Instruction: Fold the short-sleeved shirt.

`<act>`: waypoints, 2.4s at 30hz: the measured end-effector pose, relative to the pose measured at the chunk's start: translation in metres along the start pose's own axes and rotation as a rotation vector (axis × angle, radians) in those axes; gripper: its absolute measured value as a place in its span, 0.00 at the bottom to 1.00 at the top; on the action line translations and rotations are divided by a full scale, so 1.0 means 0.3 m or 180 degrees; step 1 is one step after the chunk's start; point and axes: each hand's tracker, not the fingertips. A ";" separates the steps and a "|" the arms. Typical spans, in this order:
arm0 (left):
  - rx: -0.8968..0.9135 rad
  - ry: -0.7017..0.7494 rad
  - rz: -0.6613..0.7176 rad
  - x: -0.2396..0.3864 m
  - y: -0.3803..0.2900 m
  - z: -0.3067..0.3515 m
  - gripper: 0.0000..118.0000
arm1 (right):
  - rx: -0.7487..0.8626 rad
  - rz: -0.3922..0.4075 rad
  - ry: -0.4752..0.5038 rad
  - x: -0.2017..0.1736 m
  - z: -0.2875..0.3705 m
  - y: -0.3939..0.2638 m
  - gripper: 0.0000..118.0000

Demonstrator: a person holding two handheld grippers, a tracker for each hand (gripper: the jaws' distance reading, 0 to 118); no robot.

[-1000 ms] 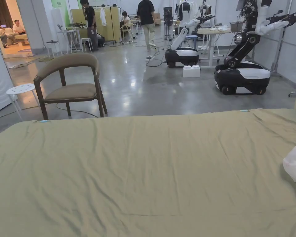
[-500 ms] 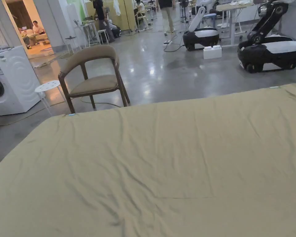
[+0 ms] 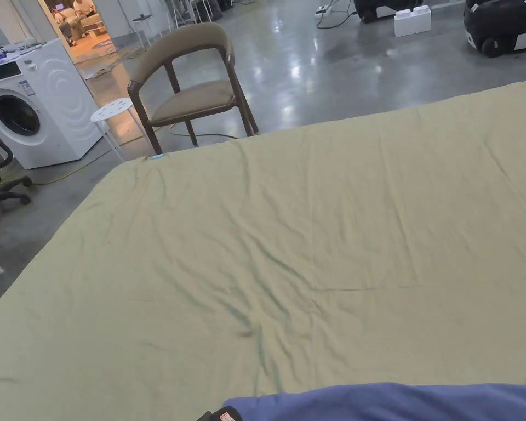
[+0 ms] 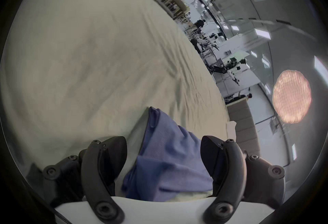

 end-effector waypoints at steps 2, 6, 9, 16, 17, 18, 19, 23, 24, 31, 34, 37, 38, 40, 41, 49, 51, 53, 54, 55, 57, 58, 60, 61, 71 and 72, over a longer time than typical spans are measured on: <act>0.0025 -0.0257 0.0194 -0.002 0.012 -0.016 0.69 | 0.0001 0.0000 -0.0007 -0.013 0.004 0.005 0.00; -0.0194 -0.0306 0.0288 0.016 -0.035 -0.081 0.16 | -0.0007 -0.0006 -0.0011 -0.022 0.008 0.008 0.00; -0.0113 -0.0232 0.0313 0.010 -0.050 -0.094 0.04 | -0.0032 0.0001 -0.0029 -0.022 0.008 0.008 0.00; 0.0284 -0.0282 0.0223 0.074 0.019 0.063 0.02 | -0.0051 -0.0012 -0.0045 -0.011 0.014 0.005 0.00; 0.0380 -0.0261 0.0190 0.079 0.043 0.096 0.02 | -0.0057 -0.0018 -0.0041 -0.009 0.013 0.005 0.00; 0.0455 -0.0237 0.0149 0.080 0.071 0.133 0.02 | -0.0064 -0.0020 -0.0031 -0.008 0.010 0.004 0.00; 0.0517 -0.0166 0.0051 0.072 0.103 0.168 0.02 | -0.0064 -0.0022 -0.0025 -0.009 0.008 0.004 0.00; 0.0800 0.0328 -0.0465 0.101 0.195 0.295 0.02 | -0.0062 -0.0070 0.0062 -0.017 0.004 0.005 0.00; 0.0852 0.0358 -0.0512 0.130 0.198 0.312 0.02 | -0.0065 -0.0124 0.0127 -0.019 0.000 0.005 0.00; 0.0362 -0.0109 -0.1349 0.406 -0.078 0.148 0.02 | 0.0057 -0.0157 0.0147 -0.055 0.012 0.025 0.00; -0.0007 -0.0250 -0.1353 0.485 -0.235 -0.020 0.02 | 0.0056 -0.0175 0.0122 -0.051 0.026 0.026 0.00; -0.0387 -0.0119 -0.1734 0.553 -0.385 -0.176 0.02 | 0.0053 -0.0103 -0.0012 -0.044 0.061 0.020 0.00; -0.0479 -0.0075 -0.1826 0.572 -0.422 -0.207 0.02 | 0.0051 -0.0088 -0.0066 -0.041 0.076 0.019 0.00; -0.0589 0.0040 -0.2015 0.596 -0.472 -0.267 0.03 | 0.0051 -0.0073 -0.0149 -0.035 0.102 0.013 0.00; -0.0559 0.0099 -0.2056 0.601 -0.486 -0.289 0.04 | 0.0051 -0.0078 -0.0180 -0.030 0.113 0.008 0.00; -0.0485 -0.0274 -0.1948 0.623 -0.427 -0.206 0.55 | 0.0009 -0.0232 -0.0268 0.014 0.116 -0.017 0.00; -0.0336 -0.0193 -0.1769 0.600 -0.396 -0.186 0.18 | 0.0018 -0.0225 -0.0257 0.013 0.111 -0.015 0.00; -0.0344 -0.0166 -0.1620 0.566 -0.382 -0.198 0.04 | 0.0028 -0.0225 -0.0232 0.007 0.104 -0.011 0.00; -0.0512 -0.0193 -0.1492 0.549 -0.383 -0.220 0.03 | 0.0032 -0.0229 -0.0219 0.005 0.099 -0.010 0.00; -0.0588 -0.0226 -0.1385 0.537 -0.400 -0.239 0.02 | 0.0029 -0.0234 -0.0204 0.003 0.096 -0.010 0.00; -0.0810 -0.0311 -0.1329 0.518 -0.447 -0.302 0.02 | 0.0020 -0.0242 -0.0183 0.002 0.089 -0.017 0.00; -0.0942 -0.0250 -0.1351 0.511 -0.477 -0.342 0.02 | 0.0010 -0.0245 -0.0177 0.001 0.087 -0.020 0.00; -0.1155 -0.0126 -0.1533 0.496 -0.553 -0.418 0.01 | -0.0017 -0.0230 -0.0163 -0.004 0.087 -0.023 0.00; -0.1107 -0.0114 -0.1621 0.496 -0.570 -0.429 0.01 | -0.0025 -0.0216 -0.0167 -0.008 0.090 -0.024 0.00; -0.0600 -0.0410 -0.1091 0.434 -0.292 -0.138 0.54 | -0.0099 -0.0297 -0.0135 0.019 0.068 -0.037 0.00; -0.0581 -0.0489 -0.0889 0.395 -0.245 -0.094 0.55 | -0.0104 -0.0335 -0.0105 0.021 0.061 -0.038 0.00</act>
